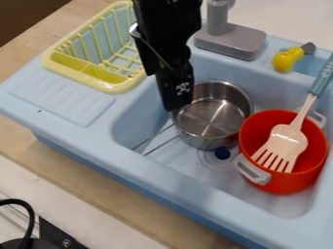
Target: Moved the silver pot to the right end of the sink
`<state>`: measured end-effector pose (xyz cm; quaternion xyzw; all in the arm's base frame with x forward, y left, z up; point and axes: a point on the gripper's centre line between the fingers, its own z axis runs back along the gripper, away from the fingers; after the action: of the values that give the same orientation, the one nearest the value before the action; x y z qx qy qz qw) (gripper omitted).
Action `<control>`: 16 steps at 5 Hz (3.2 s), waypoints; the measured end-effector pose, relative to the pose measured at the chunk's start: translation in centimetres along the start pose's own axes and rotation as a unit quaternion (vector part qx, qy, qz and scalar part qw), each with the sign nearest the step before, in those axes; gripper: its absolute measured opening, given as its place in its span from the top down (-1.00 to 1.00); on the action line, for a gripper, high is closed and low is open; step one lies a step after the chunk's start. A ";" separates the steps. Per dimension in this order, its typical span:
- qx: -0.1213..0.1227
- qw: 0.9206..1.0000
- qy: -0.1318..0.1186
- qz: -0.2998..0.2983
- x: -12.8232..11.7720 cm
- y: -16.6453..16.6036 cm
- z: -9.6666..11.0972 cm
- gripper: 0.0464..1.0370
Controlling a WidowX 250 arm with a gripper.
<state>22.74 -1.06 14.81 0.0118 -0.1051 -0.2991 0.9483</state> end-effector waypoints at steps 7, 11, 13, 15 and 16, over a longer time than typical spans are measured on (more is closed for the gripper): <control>-0.017 0.992 0.003 -0.128 2.5 -3.4 -6.1 -0.91; -0.019 0.991 -0.007 -0.135 2.9 -3.5 -8.3 -0.27; -0.024 0.990 -0.002 -0.137 2.7 -3.5 -8.4 0.76; -0.030 0.991 -0.001 -0.134 2.7 -3.2 -8.6 0.97; -0.024 0.991 0.008 -0.131 2.5 -3.0 -8.5 0.97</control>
<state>24.79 -5.31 6.75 0.0051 -0.0875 -0.4231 0.9018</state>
